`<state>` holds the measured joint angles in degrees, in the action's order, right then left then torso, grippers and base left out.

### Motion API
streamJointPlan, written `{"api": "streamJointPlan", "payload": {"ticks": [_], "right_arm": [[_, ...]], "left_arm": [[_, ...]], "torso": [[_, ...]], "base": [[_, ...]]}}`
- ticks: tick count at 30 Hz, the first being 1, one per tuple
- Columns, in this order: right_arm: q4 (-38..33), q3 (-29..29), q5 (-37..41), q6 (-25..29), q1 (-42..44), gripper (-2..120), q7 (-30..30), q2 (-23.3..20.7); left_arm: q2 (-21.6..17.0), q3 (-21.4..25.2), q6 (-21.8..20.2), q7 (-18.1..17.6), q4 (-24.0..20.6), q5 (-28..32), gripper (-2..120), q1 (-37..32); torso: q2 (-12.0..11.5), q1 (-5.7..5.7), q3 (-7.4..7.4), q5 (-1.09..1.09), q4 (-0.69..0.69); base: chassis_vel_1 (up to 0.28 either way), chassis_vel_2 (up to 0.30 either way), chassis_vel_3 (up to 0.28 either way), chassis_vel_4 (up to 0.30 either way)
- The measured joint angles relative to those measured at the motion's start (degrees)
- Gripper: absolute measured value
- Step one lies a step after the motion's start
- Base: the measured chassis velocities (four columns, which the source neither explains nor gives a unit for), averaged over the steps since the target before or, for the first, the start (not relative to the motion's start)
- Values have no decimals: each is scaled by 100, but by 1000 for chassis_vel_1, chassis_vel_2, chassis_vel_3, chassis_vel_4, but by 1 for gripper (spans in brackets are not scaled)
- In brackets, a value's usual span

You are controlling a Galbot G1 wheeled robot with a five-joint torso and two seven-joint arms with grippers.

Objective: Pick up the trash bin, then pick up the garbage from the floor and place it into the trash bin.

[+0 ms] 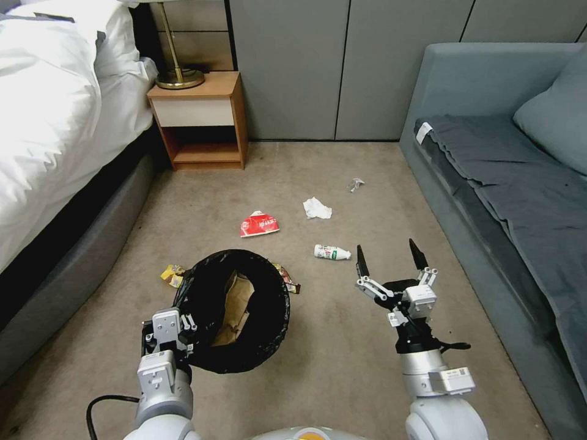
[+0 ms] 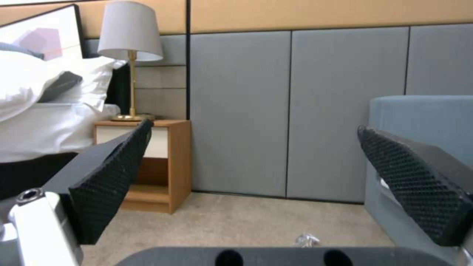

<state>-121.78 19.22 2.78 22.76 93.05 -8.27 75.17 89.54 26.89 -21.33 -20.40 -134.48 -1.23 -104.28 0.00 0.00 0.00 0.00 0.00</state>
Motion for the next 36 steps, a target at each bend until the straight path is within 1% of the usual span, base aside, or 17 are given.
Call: {"api": "streamJointPlan", "payload": {"ticks": [5,9,22,24,30,33,34,36], "right_arm": [[-7,12,43,0,-32,100,49,-7],[-6,27,55,13,-78,100,107,-19],[-33,48,75,2,-125,100,166,-27],[-33,51,79,2,-130,100,189,-27],[-19,52,81,10,-135,100,232,-28],[83,81,88,249,-155,100,493,-28],[83,81,88,249,-155,100,493,-28],[174,97,43,470,-183,100,677,-18]], "left_arm": [[2,-2,-3,-1,0,-16,1,0],[2,-10,-5,-2,0,-36,1,-2],[3,-44,-4,-2,0,-63,1,-10],[2,-43,-4,-1,1,-63,1,-10],[3,-39,-2,-2,1,-63,1,-1],[19,-40,5,-9,3,-62,1,3],[19,-40,5,-9,3,-62,1,3],[35,-45,7,-12,5,-62,1,5]], "torso": [[0,0,0,0,0],[0,0,0,1,0],[0,0,0,1,0],[0,0,0,0,-1],[0,0,0,0,0],[0,1,1,0,-1],[0,1,1,0,-1],[0,1,1,1,0]], "base": [[0,0,0,0],[-76,87,96,-85],[-184,179,180,-184],[-159,175,165,-171],[-171,178,176,-161],[-168,182,177,-181],[-176,182,175,-172],[-130,145,125,-167]]}}
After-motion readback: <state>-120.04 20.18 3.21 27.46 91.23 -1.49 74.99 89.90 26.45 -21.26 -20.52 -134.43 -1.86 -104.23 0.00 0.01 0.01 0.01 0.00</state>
